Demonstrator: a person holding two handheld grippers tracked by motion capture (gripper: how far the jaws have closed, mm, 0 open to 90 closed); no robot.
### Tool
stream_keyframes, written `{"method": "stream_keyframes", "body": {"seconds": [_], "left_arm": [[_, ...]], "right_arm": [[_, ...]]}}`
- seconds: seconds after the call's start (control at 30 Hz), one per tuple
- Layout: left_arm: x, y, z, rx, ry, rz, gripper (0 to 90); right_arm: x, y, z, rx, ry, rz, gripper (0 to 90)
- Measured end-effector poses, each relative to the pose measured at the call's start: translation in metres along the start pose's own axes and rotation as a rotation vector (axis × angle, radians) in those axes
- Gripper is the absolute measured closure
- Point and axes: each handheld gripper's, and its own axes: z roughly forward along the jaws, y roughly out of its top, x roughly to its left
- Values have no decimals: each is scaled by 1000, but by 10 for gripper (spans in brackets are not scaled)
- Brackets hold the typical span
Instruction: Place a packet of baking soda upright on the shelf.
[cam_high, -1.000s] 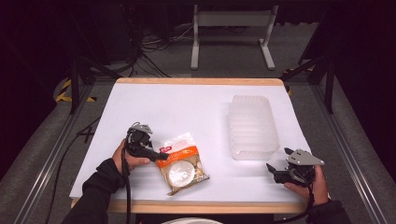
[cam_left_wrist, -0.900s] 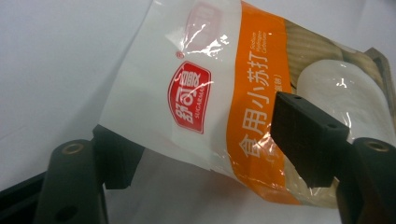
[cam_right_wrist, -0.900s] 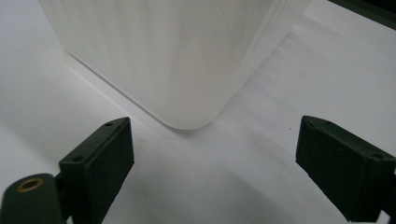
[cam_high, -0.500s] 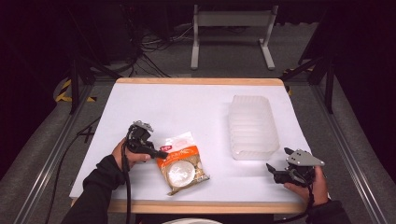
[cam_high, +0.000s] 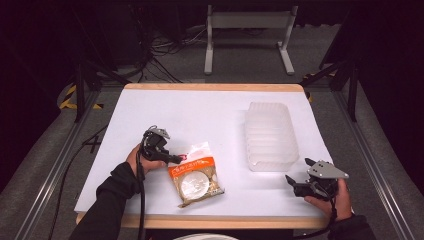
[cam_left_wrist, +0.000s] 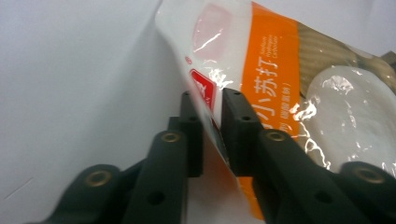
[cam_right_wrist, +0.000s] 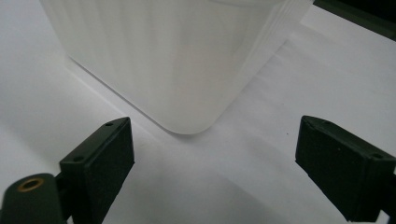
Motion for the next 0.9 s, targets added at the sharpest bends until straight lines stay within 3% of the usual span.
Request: {"method": "stream_keyframes", "body": {"seconds": [0.07,0.13,0.27,0.3,0.4,0.6,0.9], "left_arm": [[-7,0,-5,-34,3,36,893],[-10,0,-8,-47,8,52,895],[-29,1,-23,-114,48,128,897],[-29,1,-23,-114,48,128,897],[-48,2,-36,-160,72,204,897],[-73,4,-52,-197,71,293,895],[-102,11,-62,-247,100,395,898]], "right_arm": [[0,0,0,0,-1,-1,121],[0,0,0,0,0,-3,121],[0,0,0,4,2,-7,121],[0,0,0,4,2,-7,121],[0,0,0,5,3,-7,121],[0,0,0,8,3,-9,121],[0,0,0,10,3,-9,121]]}}
